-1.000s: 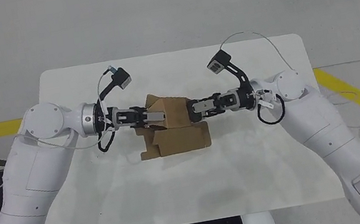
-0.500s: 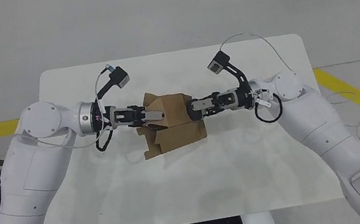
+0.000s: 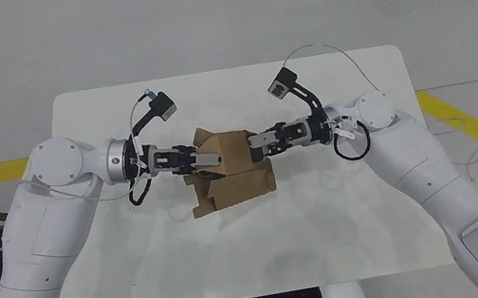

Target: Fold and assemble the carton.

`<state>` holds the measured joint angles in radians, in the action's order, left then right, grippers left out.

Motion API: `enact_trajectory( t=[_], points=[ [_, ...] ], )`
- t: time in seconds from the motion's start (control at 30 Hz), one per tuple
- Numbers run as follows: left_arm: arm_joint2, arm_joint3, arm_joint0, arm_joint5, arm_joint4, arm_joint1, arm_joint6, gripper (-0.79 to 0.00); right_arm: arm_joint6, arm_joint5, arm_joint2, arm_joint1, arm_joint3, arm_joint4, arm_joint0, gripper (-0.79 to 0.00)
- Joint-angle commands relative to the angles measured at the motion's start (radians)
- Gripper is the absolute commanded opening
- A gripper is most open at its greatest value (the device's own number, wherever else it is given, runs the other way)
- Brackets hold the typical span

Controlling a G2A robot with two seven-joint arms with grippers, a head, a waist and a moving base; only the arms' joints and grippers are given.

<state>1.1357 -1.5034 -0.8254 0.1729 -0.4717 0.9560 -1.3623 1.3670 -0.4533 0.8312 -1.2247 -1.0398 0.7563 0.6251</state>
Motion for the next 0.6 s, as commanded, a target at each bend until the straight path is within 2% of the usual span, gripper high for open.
enact_trajectory(
  t=[0.0,0.13,0.37,0.57],
  points=[
    [0.003,0.002,0.001,0.000,0.002,-0.001,0.002,-0.785,0.005,0.005,0.002,-0.001,0.000,0.017,0.004,-0.292],
    [0.009,0.011,0.001,-0.001,0.008,-0.003,0.002,-0.785,0.015,0.015,0.017,-0.001,-0.008,0.050,0.014,-0.388],
    [0.012,0.017,-0.002,0.001,0.011,-0.005,-0.001,-0.785,0.029,0.029,0.050,0.004,-0.021,0.052,0.019,-0.400],
    [0.006,0.015,-0.002,-0.002,0.012,-0.004,-0.002,-0.785,0.033,0.033,0.025,-0.003,-0.018,-0.004,-0.004,-0.406]
  ],
)
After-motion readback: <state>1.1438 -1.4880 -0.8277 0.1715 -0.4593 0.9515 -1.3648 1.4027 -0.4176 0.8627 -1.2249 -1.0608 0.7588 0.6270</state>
